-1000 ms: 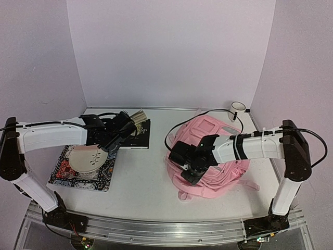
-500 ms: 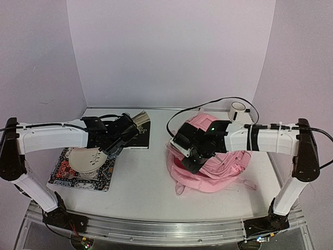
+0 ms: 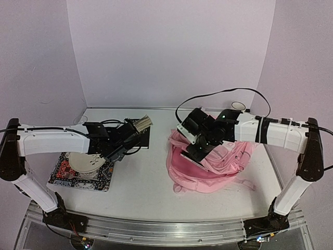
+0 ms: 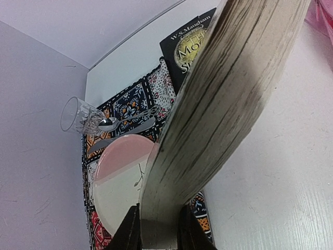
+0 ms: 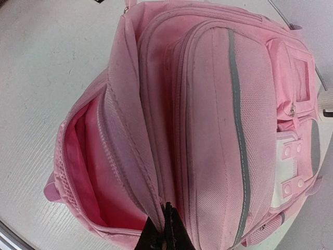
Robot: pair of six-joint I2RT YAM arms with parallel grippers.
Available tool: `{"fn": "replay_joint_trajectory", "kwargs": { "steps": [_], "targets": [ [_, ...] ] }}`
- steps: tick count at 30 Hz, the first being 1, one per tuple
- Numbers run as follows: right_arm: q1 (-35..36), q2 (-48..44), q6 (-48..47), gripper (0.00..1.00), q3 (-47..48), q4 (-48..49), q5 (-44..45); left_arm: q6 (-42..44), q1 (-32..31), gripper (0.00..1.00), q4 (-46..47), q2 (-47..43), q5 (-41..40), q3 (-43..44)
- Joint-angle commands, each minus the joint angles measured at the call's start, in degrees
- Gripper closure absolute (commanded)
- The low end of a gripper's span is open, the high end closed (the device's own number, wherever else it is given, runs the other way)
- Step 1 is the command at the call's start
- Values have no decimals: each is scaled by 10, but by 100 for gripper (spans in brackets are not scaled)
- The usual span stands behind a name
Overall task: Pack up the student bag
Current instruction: Pick up the largest pocket of the bag from the student bag, then place the book in the largest pocket of the bag.
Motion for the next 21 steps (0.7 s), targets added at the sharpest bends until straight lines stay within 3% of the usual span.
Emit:
{"fn": "replay_joint_trajectory", "kwargs": {
  "steps": [1, 9, 15, 21],
  "targets": [
    [-5, -62, 17, 100, 54, -9, 118, -31, -44, 100, 30, -21, -77, -1],
    [-10, -54, 26, 100, 137, -8, 160, -50, -140, 100, 29, -14, -170, -7],
    [-9, -38, 21, 100, 187, -8, 123, -50, -204, 100, 28, 17, -223, 19],
    [-9, -28, 28, 100, 210, -3, 73, -49, -238, 100, 28, 111, -270, 73]
  ]
}}
